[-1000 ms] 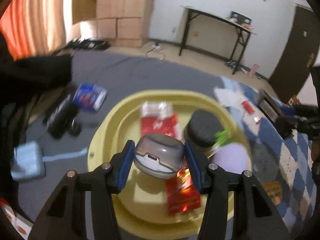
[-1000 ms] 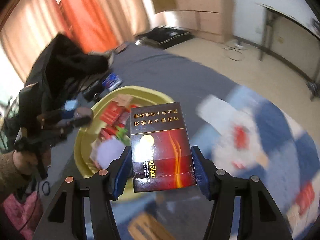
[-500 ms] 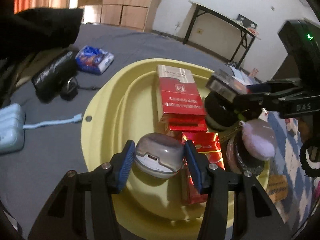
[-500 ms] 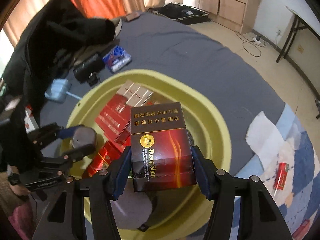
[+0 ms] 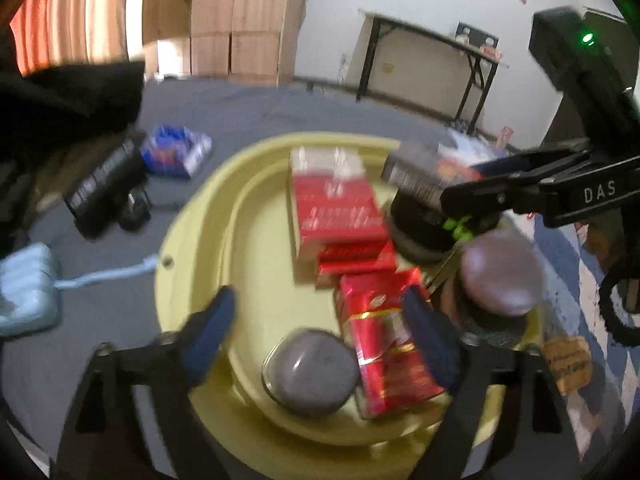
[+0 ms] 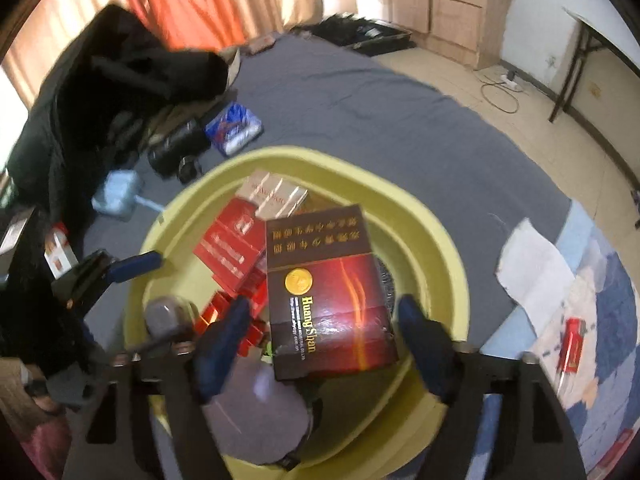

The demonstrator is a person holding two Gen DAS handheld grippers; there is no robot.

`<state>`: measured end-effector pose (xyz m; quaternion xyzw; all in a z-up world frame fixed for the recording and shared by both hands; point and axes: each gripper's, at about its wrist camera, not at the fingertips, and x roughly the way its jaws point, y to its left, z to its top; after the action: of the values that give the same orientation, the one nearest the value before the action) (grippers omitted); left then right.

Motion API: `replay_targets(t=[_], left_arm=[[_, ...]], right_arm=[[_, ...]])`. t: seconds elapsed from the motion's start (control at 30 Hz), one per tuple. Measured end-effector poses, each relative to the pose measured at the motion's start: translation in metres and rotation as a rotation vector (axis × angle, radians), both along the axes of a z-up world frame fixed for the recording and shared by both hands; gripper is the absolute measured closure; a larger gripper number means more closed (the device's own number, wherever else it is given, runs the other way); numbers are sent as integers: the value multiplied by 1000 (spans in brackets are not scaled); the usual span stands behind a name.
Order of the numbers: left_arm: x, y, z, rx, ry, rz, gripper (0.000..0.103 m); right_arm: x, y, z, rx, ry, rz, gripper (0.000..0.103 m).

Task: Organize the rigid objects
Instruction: 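Carry the tin with left tool over the tray while right tool carries the Huangshan pack there, then open both tools to drop the items in the tray and withdraw over the rug, then grasp the red lighter with left tool while right tool grasps a red Hongqiqu pack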

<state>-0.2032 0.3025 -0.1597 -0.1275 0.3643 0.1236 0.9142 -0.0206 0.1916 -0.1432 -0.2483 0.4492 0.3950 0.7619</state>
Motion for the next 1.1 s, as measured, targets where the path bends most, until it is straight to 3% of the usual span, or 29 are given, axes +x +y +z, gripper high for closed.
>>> replay_targets(t=[0.1, 0.2, 0.27, 0.5, 0.63, 0.73, 0.77, 0.83, 1.1], left_arm=[[-10, -12, 30, 53, -117, -3, 0], [2, -24, 53, 89, -131, -7, 0], [20, -35, 67, 92, -113, -28, 0], [100, -111, 109, -58, -96, -220, 0], [128, -148, 116, -94, -63, -288, 0], [139, -166, 102, -151, 15, -322, 0], [141, -171, 96, -163, 33, -332, 0], [140, -181, 86, -150, 58, -332, 0], [137, -201, 69, -142, 118, -351, 0]], right_arm=[[-1, -25, 27, 98, -6, -55, 3], [3, -69, 63, 174, -42, -145, 0], [7, -108, 85, 169, -87, -237, 0], [-14, -271, 138, 85, -283, -431, 0], [-41, -358, 140, 2, -297, -515, 0], [-66, -409, 133, 70, -308, -590, 0], [-71, -425, 127, 103, -268, -631, 0], [-72, -445, 110, 89, -157, -674, 0], [-61, -478, 103, 131, -63, -761, 0]])
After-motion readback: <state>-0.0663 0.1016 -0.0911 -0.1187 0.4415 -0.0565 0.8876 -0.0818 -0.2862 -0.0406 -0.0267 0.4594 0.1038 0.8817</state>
